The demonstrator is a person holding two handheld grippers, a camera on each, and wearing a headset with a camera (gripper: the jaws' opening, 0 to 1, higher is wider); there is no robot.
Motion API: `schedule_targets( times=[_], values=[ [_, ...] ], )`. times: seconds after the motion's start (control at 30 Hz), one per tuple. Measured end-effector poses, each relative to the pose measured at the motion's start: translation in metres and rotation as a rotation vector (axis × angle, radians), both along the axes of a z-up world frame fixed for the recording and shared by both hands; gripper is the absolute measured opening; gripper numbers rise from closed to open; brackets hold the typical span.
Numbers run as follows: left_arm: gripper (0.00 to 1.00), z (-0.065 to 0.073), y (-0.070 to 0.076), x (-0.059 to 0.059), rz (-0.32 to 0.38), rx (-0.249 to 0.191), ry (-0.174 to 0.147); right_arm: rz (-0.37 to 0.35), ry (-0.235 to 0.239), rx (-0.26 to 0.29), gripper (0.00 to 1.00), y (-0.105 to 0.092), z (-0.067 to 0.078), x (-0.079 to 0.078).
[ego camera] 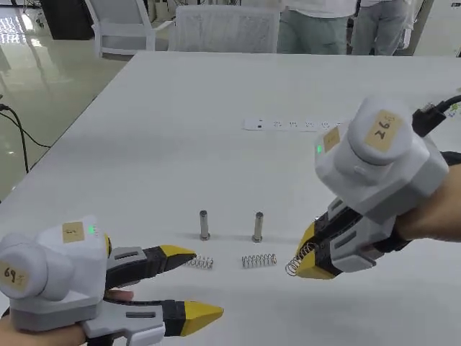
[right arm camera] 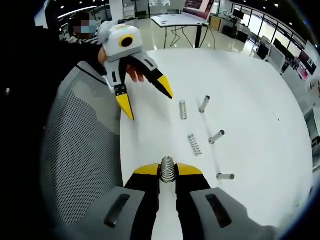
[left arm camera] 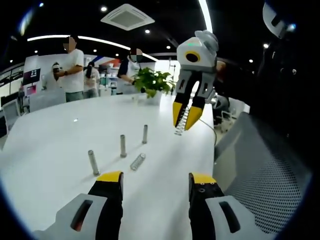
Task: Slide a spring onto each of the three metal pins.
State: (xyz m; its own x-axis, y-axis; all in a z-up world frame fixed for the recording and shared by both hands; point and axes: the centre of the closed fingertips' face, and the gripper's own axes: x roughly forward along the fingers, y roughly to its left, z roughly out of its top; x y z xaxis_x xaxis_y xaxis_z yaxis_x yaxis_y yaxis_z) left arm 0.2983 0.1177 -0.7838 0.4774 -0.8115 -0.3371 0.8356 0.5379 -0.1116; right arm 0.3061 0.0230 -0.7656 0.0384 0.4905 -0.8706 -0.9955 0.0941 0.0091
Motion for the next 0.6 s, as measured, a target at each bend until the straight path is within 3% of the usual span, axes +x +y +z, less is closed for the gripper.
schedule_targets(
  times=[0.6],
  values=[
    [0.55,-0.002,0.006,0.001,0.037,-0.002,0.003,-0.068,-0.037,-0.041,0.08,-0.028,0.010,0.033]
  ],
)
